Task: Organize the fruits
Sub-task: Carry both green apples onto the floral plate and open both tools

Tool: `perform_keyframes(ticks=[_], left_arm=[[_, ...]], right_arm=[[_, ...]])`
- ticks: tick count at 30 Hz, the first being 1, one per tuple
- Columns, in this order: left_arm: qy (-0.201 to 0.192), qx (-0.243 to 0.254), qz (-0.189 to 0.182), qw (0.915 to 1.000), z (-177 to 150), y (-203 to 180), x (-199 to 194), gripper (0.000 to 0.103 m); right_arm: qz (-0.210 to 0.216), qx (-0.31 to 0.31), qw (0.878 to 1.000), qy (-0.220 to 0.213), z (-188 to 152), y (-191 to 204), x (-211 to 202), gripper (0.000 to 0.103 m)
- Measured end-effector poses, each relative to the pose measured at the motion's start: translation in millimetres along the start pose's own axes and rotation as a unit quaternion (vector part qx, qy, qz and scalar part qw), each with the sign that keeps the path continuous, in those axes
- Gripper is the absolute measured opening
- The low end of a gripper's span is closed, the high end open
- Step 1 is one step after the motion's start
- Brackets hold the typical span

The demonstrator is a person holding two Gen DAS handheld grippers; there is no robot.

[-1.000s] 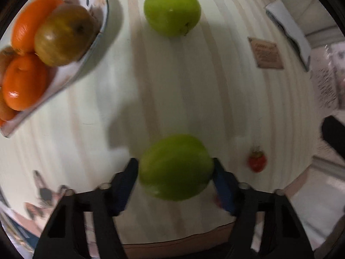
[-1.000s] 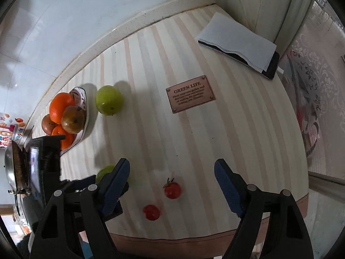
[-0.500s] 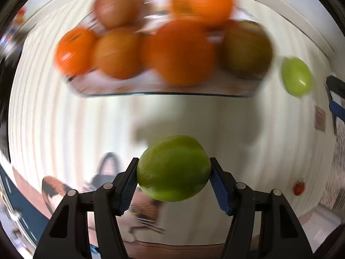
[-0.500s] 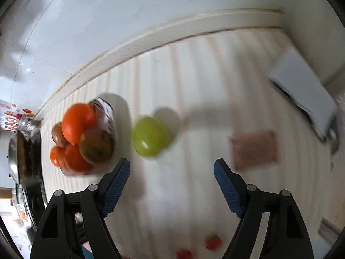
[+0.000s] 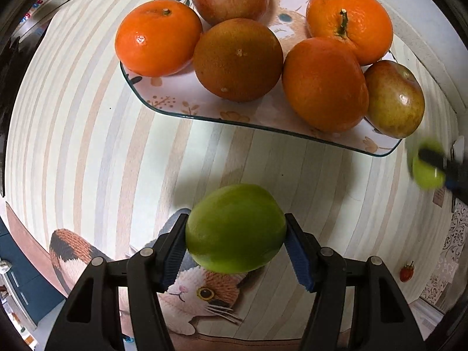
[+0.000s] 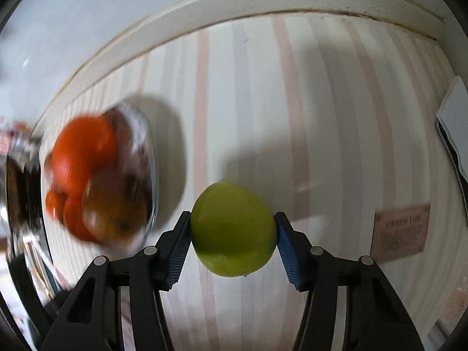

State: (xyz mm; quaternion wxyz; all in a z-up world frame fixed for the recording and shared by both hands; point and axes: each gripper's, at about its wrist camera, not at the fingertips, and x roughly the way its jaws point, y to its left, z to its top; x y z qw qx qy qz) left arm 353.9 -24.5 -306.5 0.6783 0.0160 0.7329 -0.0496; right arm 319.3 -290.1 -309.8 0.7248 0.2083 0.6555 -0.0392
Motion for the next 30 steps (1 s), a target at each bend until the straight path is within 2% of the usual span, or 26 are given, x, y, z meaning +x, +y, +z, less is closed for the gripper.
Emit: perform_keyframes(ticks=[6, 11, 15, 19, 25, 30], left_arm=[[-0.001, 0.007, -0.002, 1.0, 2, 5, 4, 0.061], [-0.002, 0.013, -0.001, 0.9999, 4, 3, 4, 0.061], [0.0, 0.02, -0.001, 0.9998, 3, -1, 2, 0.06], [-0.016, 0.035, -0.011, 0.9992, 2, -12, -16, 0.06], [-0.06, 0.045, -0.064, 0.9951, 15, -23, -78, 0.061], [-0.11, 0.049, -0.08, 0.9895, 49, -22, -130, 0.061]], right_arm=[[-0.003, -0.045, 0.998, 0.034, -60, 24, 10, 0.059], [-0.009, -0.03, 0.999, 0.024, -76, 26, 15, 0.059], [-0.009, -0.022, 1.0, 0.014, -75, 25, 14, 0.058], [-0.01, -0.026, 1.0, 0.008, -77, 34, 10, 0.058], [0.032, -0.021, 0.999, -0.028, -56, 43, -31, 0.058], [0.06, -0.012, 0.996, -0.068, -14, 52, -66, 0.058]])
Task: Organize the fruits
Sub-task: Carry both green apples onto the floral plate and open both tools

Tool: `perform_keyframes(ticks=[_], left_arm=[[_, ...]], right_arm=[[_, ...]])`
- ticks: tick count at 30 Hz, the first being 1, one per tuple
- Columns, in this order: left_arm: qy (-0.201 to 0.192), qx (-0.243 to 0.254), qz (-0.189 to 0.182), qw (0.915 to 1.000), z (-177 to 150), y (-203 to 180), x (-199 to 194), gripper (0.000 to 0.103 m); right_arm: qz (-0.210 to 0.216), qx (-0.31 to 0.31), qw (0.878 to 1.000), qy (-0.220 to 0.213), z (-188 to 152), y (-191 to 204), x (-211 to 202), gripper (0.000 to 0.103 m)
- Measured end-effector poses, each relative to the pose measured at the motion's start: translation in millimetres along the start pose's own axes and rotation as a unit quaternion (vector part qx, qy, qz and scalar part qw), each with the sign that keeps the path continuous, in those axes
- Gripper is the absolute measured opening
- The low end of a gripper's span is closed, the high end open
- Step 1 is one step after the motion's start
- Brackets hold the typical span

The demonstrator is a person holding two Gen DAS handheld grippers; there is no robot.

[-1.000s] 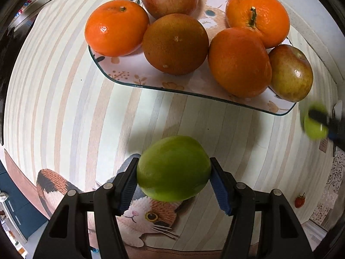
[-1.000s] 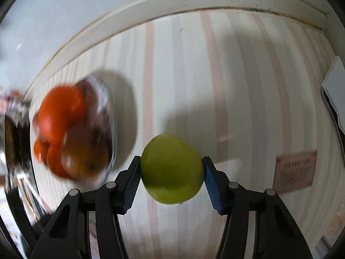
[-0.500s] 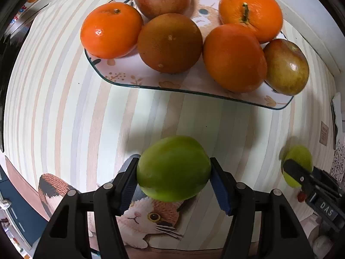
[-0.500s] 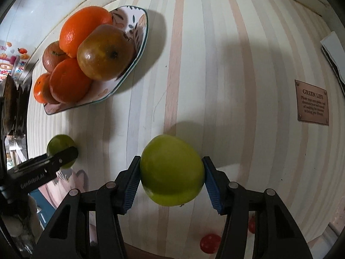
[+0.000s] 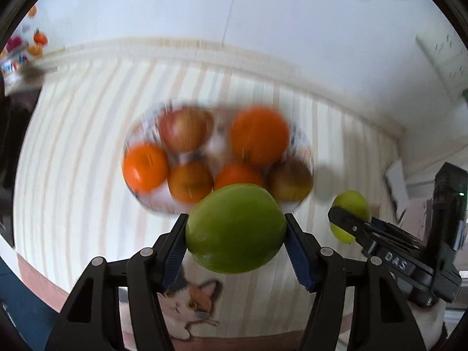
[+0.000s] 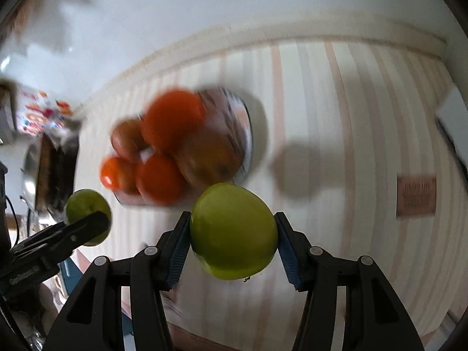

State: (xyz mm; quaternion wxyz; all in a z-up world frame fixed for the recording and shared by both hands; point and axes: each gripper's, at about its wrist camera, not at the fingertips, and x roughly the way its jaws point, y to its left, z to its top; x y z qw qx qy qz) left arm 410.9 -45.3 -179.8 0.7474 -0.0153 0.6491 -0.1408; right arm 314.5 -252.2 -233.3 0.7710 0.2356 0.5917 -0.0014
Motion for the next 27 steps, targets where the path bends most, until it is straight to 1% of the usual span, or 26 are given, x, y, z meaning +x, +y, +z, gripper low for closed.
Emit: perform_keyframes(ticks=[2, 3, 6, 7, 10, 12, 14, 19, 21, 25, 27], left_arm=[[-0.012, 0.003, 0.013, 0.9998, 20, 4, -5, 0.061], [-0.011, 0.003, 0.016, 0.9998, 26, 7, -4, 0.061], [0.011, -0.001, 0.021, 0.9997, 54, 15, 12, 0.061], [0.022, -0.002, 0.022, 0.9995, 58, 16, 19, 0.061], [0.055, -0.007, 0.02, 0.9983, 74, 23, 43, 0.061], [0.071, -0.005, 0.027, 0.9971, 82, 24, 56, 0.061], [0.083, -0.005, 0.028, 0.9961, 84, 23, 64, 0.061], [0.105, 0.0, 0.023, 0.9942, 85, 20, 80, 0.061], [0.113, 0.0, 0.026, 0.9932, 83, 20, 89, 0.061], [0.134, 0.0, 0.034, 0.9904, 77, 21, 102, 0.061], [0.134, -0.004, 0.032, 0.9904, 76, 21, 104, 0.061]], right_arm=[[-0.001, 0.003, 1.0, -0.009, 21, 1, -1, 0.058], [0.002, 0.009, 1.0, -0.01, 32, 2, 2, 0.058], [0.009, 0.021, 1.0, -0.001, 57, 4, 14, 0.058], [0.013, 0.025, 1.0, 0.005, 65, 3, 23, 0.058], [0.016, 0.032, 0.999, 0.031, 77, 1, 43, 0.058], [0.011, 0.034, 0.999, 0.038, 81, 3, 59, 0.058], [-0.002, 0.028, 0.999, 0.04, 84, 3, 67, 0.058], [-0.005, 0.025, 0.999, 0.044, 87, -1, 80, 0.058], [-0.008, 0.025, 0.999, 0.045, 88, -3, 83, 0.058], [-0.003, 0.016, 0.999, 0.051, 90, 0, 94, 0.059], [-0.002, 0.012, 0.999, 0.053, 91, 1, 95, 0.059]])
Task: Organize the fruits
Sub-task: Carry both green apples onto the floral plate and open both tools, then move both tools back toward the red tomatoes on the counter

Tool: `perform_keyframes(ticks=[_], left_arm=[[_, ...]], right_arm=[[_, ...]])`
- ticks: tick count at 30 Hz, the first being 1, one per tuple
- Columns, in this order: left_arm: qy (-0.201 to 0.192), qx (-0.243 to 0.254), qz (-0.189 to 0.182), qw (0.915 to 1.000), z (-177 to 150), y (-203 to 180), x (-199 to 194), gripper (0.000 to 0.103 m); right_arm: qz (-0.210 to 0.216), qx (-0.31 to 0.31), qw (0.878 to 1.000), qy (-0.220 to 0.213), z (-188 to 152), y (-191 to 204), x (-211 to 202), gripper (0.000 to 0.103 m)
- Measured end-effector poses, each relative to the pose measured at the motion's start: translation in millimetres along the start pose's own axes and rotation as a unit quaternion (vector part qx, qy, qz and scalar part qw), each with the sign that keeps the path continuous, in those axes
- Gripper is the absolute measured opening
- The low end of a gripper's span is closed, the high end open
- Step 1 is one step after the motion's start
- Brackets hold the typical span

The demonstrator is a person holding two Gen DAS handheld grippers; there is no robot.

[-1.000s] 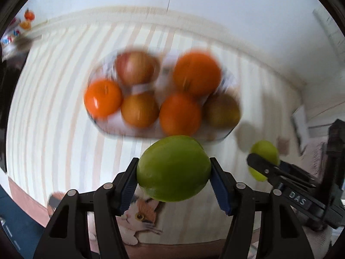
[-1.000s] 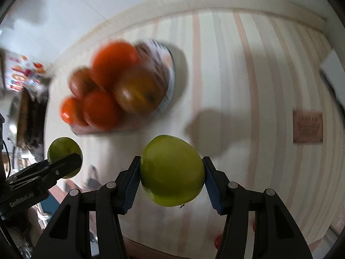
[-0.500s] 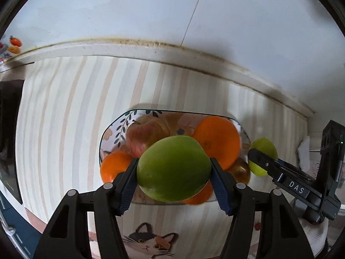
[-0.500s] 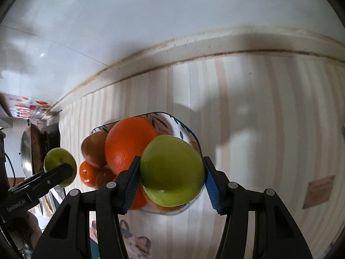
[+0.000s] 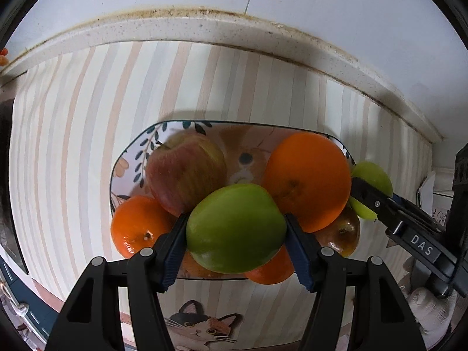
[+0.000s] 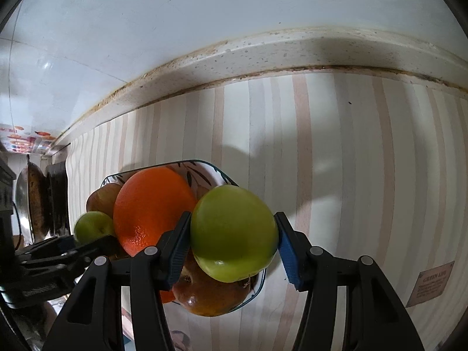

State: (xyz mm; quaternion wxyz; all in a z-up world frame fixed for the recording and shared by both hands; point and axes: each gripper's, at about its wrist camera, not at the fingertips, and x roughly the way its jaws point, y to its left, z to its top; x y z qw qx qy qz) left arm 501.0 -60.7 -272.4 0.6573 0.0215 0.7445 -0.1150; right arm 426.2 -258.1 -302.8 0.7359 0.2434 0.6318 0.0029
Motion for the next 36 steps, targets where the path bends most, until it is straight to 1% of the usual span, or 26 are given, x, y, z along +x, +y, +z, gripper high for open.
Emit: perform_keyframes(ticks=[3, 6, 7, 8, 10, 12, 15, 16, 17, 20, 23, 28, 30, 36], left_arm=[[0.002, -0.003, 0.001, 1.0, 0, -1, -1, 0.061], [-0.002, -0.002, -0.007, 1.0, -1, -3, -2, 0.063], [-0.004, -0.002, -0.008, 1.0, -1, -3, -4, 0.064], [-0.009, -0.001, -0.01, 0.9999, -2, -4, -8, 0.069], [-0.018, -0.001, -0.01, 0.9998, -4, -3, -13, 0.074], [-0.024, -0.002, -0.011, 0.9997, -6, -2, -18, 0.074], [-0.033, -0.006, -0.006, 0.9994, -8, -1, -23, 0.08], [-0.037, -0.008, -0.004, 0.9993, -9, 0, -25, 0.081], [-0.041, -0.01, -0.003, 0.9991, -10, 1, -28, 0.081], [-0.055, -0.014, 0.005, 0.9984, -18, 4, -34, 0.081], [-0.077, -0.012, 0.025, 0.9966, -31, 6, -44, 0.081], [-0.125, -0.017, 0.06, 0.9903, -63, 13, -60, 0.081], [-0.143, -0.016, 0.074, 0.9868, -79, 15, -65, 0.081], [-0.174, -0.015, 0.088, 0.9806, -122, 21, -75, 0.081]], right_arm=[[0.005, 0.0, 1.0, 0.003, 1, 0, -2, 0.06], [0.008, 0.001, 1.0, 0.002, 1, -1, -4, 0.066], [0.008, 0.002, 1.0, 0.002, 1, -1, -5, 0.069], [0.009, 0.002, 1.0, 0.002, 1, -1, -5, 0.071], [0.011, 0.003, 1.0, 0.003, 1, -3, -7, 0.072], [0.012, 0.004, 1.0, 0.003, 1, -3, -8, 0.075], [0.011, 0.004, 1.0, 0.004, -1, -4, -11, 0.084], [0.006, 0.003, 1.0, 0.003, -2, -4, -13, 0.089], [0.0, 0.0, 1.0, 0.001, -3, -2, -16, 0.092], [-0.016, -0.023, 1.0, -0.01, -9, 7, -28, 0.093], [-0.042, -0.059, 0.997, -0.029, -22, 22, -43, 0.093], [-0.09, -0.101, 0.988, -0.067, -57, 45, -69, 0.093], [-0.102, -0.109, 0.986, -0.077, -71, 50, -77, 0.093], [-0.11, -0.116, 0.982, -0.101, -111, 63, -98, 0.093]])
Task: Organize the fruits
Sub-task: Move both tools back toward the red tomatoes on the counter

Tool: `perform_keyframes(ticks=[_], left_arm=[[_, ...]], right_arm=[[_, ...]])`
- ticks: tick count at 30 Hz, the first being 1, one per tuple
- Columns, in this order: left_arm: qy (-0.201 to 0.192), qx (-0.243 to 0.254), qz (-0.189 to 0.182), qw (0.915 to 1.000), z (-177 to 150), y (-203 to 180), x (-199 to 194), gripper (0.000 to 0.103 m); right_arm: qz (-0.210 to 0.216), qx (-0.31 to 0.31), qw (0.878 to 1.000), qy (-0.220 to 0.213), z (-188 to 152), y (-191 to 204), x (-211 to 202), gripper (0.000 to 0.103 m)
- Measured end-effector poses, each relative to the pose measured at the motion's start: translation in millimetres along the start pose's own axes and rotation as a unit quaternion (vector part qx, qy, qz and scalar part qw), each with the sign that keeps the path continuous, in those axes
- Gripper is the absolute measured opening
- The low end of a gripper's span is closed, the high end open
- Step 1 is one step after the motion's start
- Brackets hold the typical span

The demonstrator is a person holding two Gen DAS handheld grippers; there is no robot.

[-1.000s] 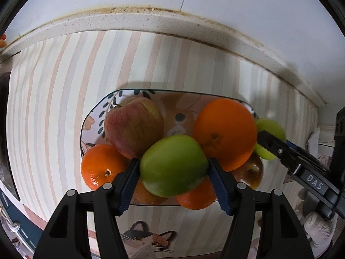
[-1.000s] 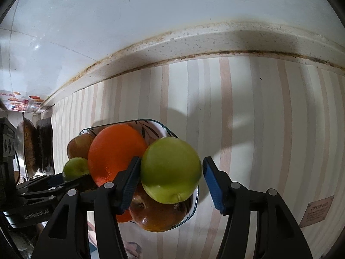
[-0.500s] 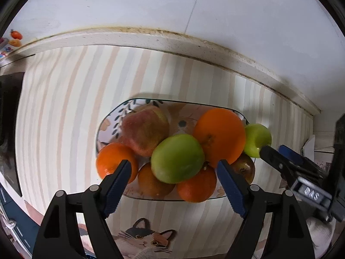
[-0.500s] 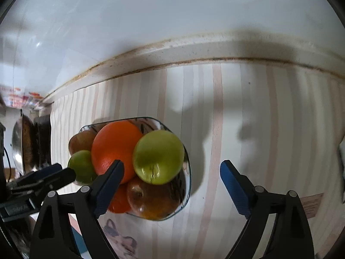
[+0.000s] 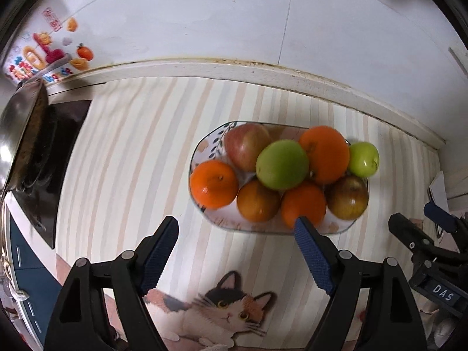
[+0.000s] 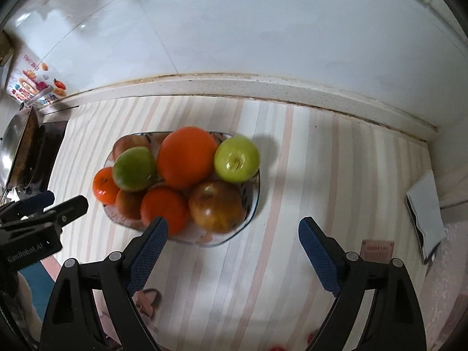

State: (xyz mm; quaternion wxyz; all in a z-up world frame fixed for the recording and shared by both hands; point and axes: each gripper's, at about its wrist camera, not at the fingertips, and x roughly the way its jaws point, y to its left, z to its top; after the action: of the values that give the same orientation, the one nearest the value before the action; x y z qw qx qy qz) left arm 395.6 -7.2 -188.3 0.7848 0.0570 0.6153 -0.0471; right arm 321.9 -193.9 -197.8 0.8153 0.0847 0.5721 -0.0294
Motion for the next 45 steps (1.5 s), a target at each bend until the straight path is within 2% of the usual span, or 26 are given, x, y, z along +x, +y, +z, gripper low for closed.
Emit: perform_keyframes(ticks=[12, 29, 36, 45], left_arm=[[-0.061, 0.007, 0.004, 0.9981, -49, 9, -56, 0.081], [-0.124, 0.008, -0.029, 0.9919, -91, 14, -140, 0.081], [-0.134, 0.014, -0.029, 0.9905, -103, 14, -154, 0.081], [-0.138, 0.011, -0.026, 0.99, -110, 13, -161, 0.081]], right_arm=[[-0.003, -0.002, 0.998, -0.063, -41, 25, -73, 0.093], [0.013, -0.016, 0.992, -0.124, -94, 41, -166, 0.093], [0.024, -0.019, 0.99, -0.136, -107, 46, -187, 0.093], [0.036, -0.016, 0.989, -0.139, -113, 44, -194, 0.093]])
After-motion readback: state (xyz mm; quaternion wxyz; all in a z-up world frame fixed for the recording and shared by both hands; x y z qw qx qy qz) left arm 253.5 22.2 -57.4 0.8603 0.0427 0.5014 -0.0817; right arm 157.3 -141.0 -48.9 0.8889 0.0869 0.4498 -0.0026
